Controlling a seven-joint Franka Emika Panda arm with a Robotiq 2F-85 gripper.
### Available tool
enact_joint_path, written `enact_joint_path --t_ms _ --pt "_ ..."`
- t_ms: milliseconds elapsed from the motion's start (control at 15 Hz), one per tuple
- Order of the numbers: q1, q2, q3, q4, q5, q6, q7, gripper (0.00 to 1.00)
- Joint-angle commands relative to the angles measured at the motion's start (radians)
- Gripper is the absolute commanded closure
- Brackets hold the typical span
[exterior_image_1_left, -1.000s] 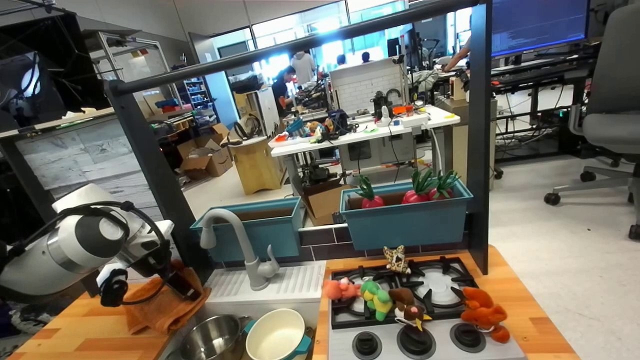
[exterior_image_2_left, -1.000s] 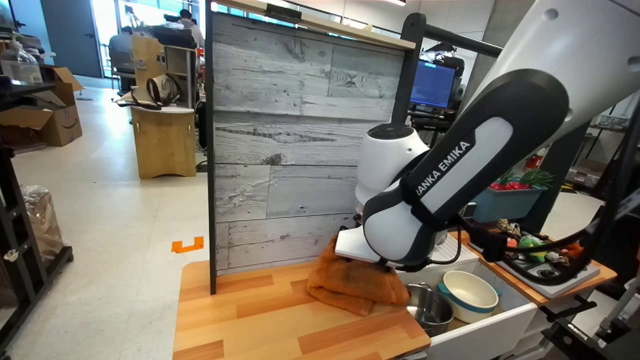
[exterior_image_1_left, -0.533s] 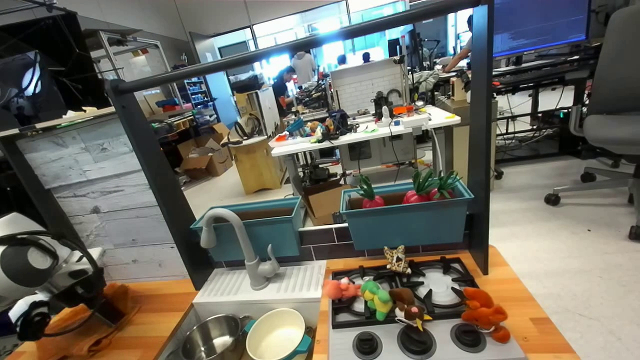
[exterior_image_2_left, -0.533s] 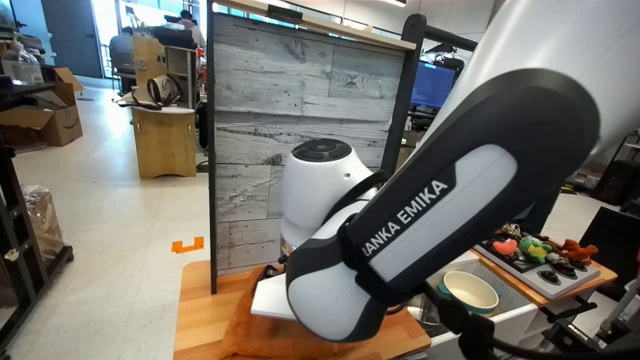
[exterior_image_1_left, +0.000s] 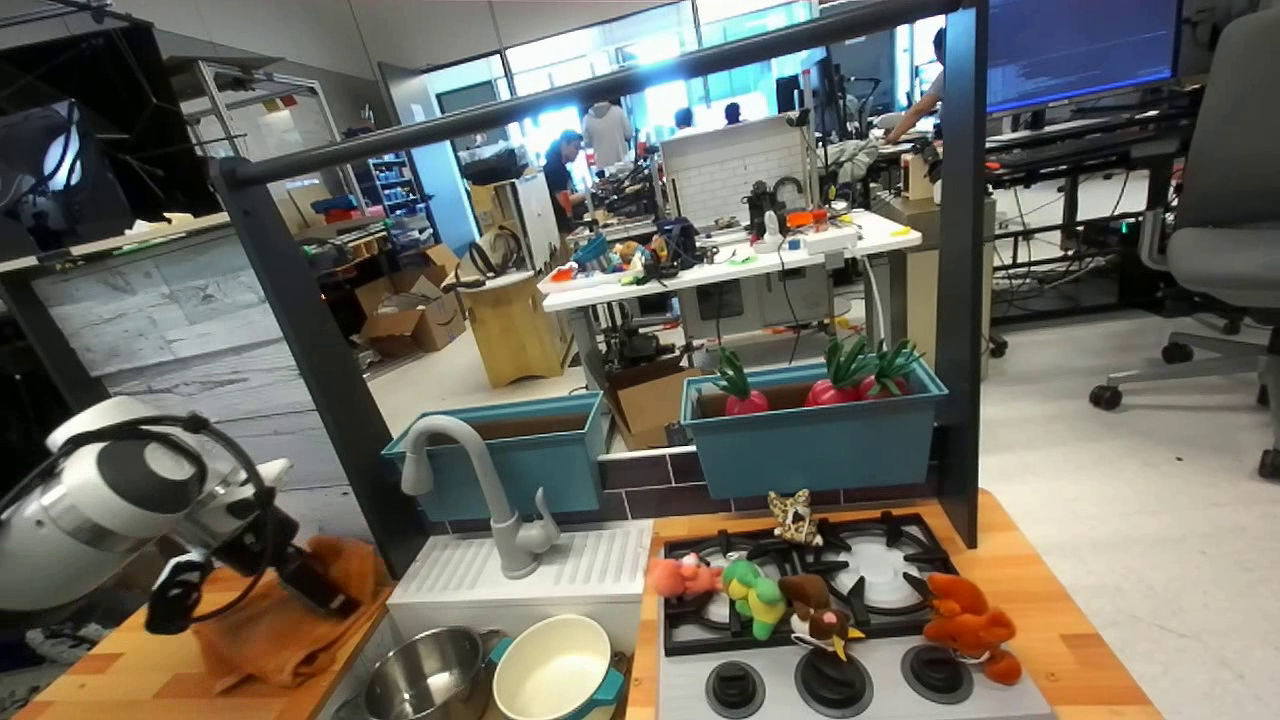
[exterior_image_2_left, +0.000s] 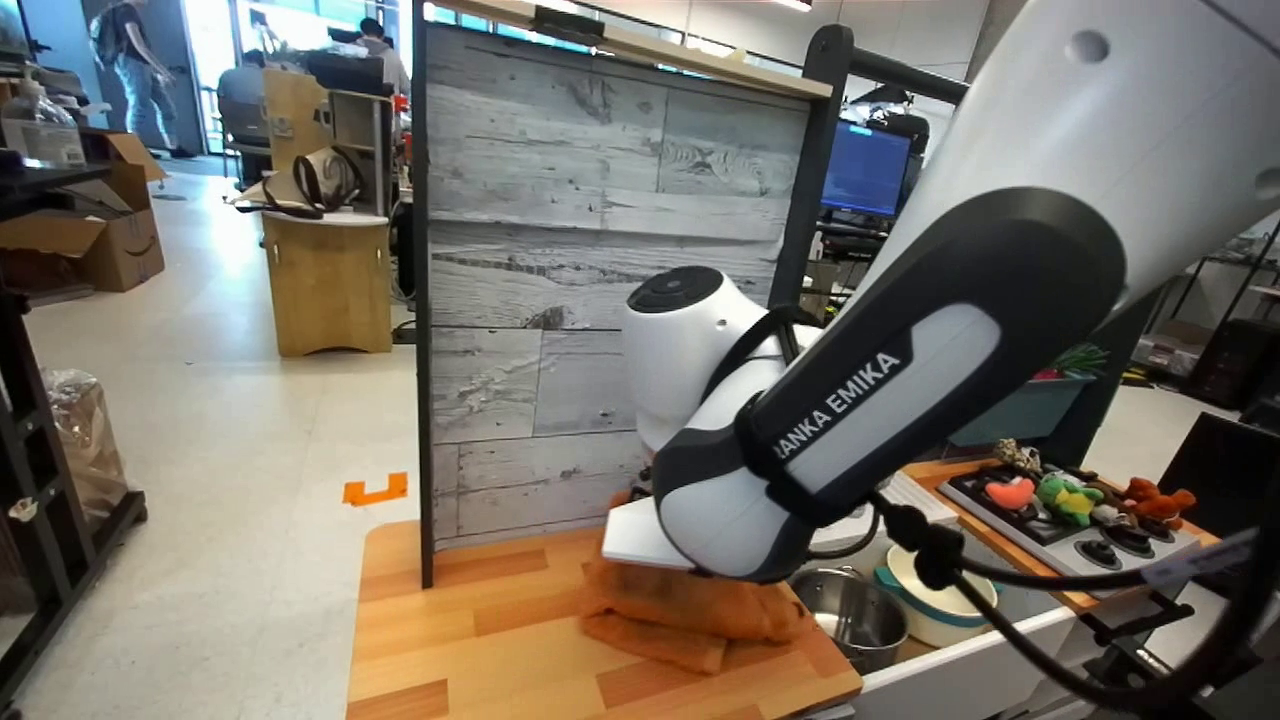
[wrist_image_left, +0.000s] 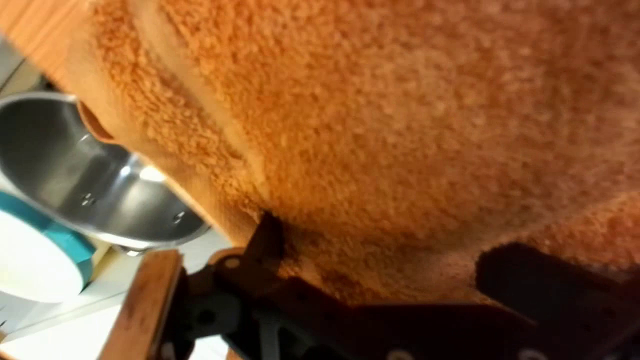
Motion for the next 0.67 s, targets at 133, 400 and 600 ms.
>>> enact_joint_path --t_ms 133,400,600 --pt "-0.023 0.02 0.037 -0.019 -0.144 0.032 -0.036 0.0" --pt "0.029 0.019 0.121 0.015 -0.187 0.099 -0.055 0.0" --pt "0.063 0.025 0.19 0.073 -0.167 0.126 -0.091 0.0"
